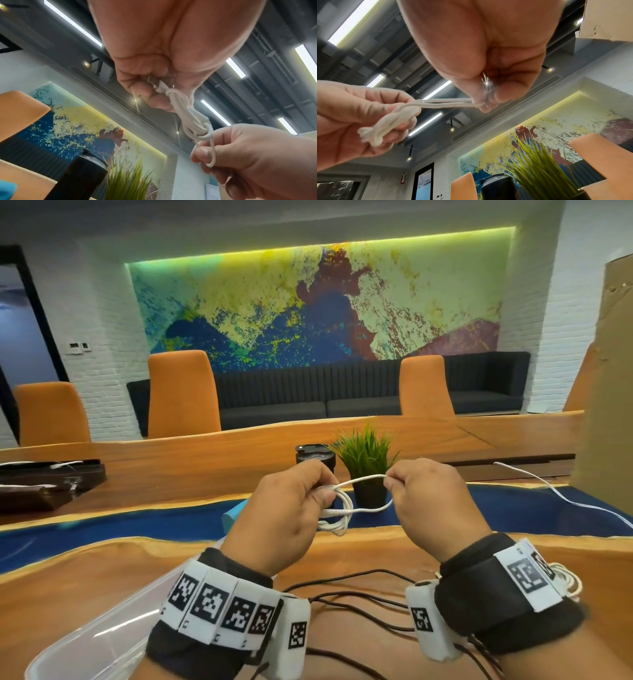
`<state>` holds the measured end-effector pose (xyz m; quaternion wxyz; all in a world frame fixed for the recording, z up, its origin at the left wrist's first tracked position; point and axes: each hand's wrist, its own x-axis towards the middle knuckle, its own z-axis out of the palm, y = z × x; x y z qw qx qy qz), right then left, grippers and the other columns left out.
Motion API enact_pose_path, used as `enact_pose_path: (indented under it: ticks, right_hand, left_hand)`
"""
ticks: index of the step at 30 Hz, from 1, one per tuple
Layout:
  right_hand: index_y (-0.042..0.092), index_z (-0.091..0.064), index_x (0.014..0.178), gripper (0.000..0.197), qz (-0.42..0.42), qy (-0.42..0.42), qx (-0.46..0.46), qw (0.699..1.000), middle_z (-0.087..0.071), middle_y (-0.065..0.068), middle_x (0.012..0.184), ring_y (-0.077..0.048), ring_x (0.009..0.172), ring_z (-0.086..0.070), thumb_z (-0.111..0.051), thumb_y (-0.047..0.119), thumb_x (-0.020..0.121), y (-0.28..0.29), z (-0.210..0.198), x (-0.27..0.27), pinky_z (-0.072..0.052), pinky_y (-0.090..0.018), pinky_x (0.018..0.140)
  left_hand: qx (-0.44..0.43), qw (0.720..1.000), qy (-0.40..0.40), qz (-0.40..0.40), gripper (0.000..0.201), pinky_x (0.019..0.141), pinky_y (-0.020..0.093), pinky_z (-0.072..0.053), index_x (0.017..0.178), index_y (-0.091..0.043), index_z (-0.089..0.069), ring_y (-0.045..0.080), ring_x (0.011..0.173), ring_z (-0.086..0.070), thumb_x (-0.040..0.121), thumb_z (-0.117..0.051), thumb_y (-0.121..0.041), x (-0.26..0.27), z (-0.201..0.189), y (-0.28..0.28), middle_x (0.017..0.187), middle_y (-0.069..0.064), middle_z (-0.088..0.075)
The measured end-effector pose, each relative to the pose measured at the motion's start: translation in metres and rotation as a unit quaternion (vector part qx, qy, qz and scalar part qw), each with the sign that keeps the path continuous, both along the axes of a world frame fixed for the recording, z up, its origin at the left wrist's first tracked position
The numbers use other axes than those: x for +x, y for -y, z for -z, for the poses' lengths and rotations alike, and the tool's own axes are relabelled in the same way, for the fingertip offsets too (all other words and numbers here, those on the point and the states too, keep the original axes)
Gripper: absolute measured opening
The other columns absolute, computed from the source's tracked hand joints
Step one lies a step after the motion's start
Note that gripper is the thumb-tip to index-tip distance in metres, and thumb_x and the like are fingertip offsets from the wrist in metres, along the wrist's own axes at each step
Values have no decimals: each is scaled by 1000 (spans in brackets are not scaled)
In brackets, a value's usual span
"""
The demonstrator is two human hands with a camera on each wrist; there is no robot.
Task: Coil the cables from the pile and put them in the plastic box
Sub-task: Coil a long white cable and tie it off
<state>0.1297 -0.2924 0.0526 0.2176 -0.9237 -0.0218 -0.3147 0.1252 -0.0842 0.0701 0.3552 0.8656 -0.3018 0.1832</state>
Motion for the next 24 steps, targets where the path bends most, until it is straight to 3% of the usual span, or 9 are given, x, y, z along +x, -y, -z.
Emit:
enact_pose_path:
  ticks: [4, 7, 9, 11, 12, 15, 19, 21, 24]
  right_hand:
    - [21, -64, 94, 18, 18, -33, 7, 999, -59, 0, 89, -19, 83, -53, -48, 24, 100, -2, 1, 0, -47, -34, 73]
    - [21, -58, 92, 11, 51, -63, -6, 997, -58, -1, 91, -22, 84, -53, -49, 15, 96, 3, 0, 0, -48, -36, 74]
    - [20, -58, 94, 12, 65, -69, 11, 995, -59, -2, 91, -22, 84, -55, -48, 15, 97, 9, -1, 1, -49, -36, 73]
    - [20, -64, 92, 15, 20, -38, 120, 992, -63, -1, 86, -20, 81, -61, -50, 18, 99, 11, -3, 1, -53, -35, 70]
    - [20, -67, 91, 16, -30, -13, 220, 975, -66, -2, 84, -19, 79, -65, -53, 17, 99, 10, -5, -1, -56, -33, 68]
    - [14, -73, 96, 13, -169, 4, 483, 859, -72, -7, 85, -15, 77, -70, -60, 13, 95, -4, -16, -12, -58, -25, 66]
    - [5, -70, 102, 16, -261, -37, 611, 746, -71, -9, 83, -17, 77, -68, -58, 10, 94, -18, -24, -20, -61, -27, 68]
    - [2, -68, 104, 17, -281, -57, 638, 715, -70, -11, 84, -19, 75, -68, -54, 9, 96, -20, -25, -21, -61, -26, 64]
    - [3, -66, 104, 18, -281, -50, 648, 706, -67, -10, 81, -16, 69, -66, -51, 9, 97, -14, -25, -19, -58, -23, 59]
  left_hand:
    - [11, 1000, 19, 1, 12, 71, 33, -54, 96, -31, -65, 6, 79, -61, 98, -57, -21, 0, 2, 3, 83, -13, -65]
    - [63, 990, 107, -60, 9, 70, 39, -51, 94, -27, -64, 7, 73, -55, 98, -57, -23, 2, 2, 2, 77, -16, -60]
    - [19, 991, 114, -71, 8, 66, 36, -52, 93, -27, -65, 8, 71, -57, 97, -59, -22, 4, -1, -3, 76, -14, -63]
    - [-89, 995, 42, -31, 10, 67, 26, -54, 92, -25, -67, 7, 76, -63, 95, -63, -17, 5, -3, -7, 80, -11, -69]
    - [-135, 991, 4, -5, 11, 69, 24, -55, 92, -22, -69, 7, 78, -65, 95, -63, -14, 4, -5, -6, 82, -8, -71]
    - [-238, 967, -62, 72, 10, 71, 25, -56, 95, -10, -68, 12, 78, -67, 94, -60, -5, 0, -7, 0, 86, 2, -75]
    - [-299, 943, -73, 127, 8, 70, 21, -55, 98, -6, -64, 11, 79, -69, 92, -59, -7, -1, -5, 8, 84, 0, -75]
    - [-309, 938, -72, 138, 14, 71, 22, -56, 97, -7, -64, 11, 78, -69, 88, -60, -16, -1, -2, 10, 83, -1, -74]
    - [-330, 927, -95, 153, 23, 72, 24, -56, 99, -7, -63, 12, 79, -69, 85, -58, -23, 2, 0, 11, 82, 0, -73]
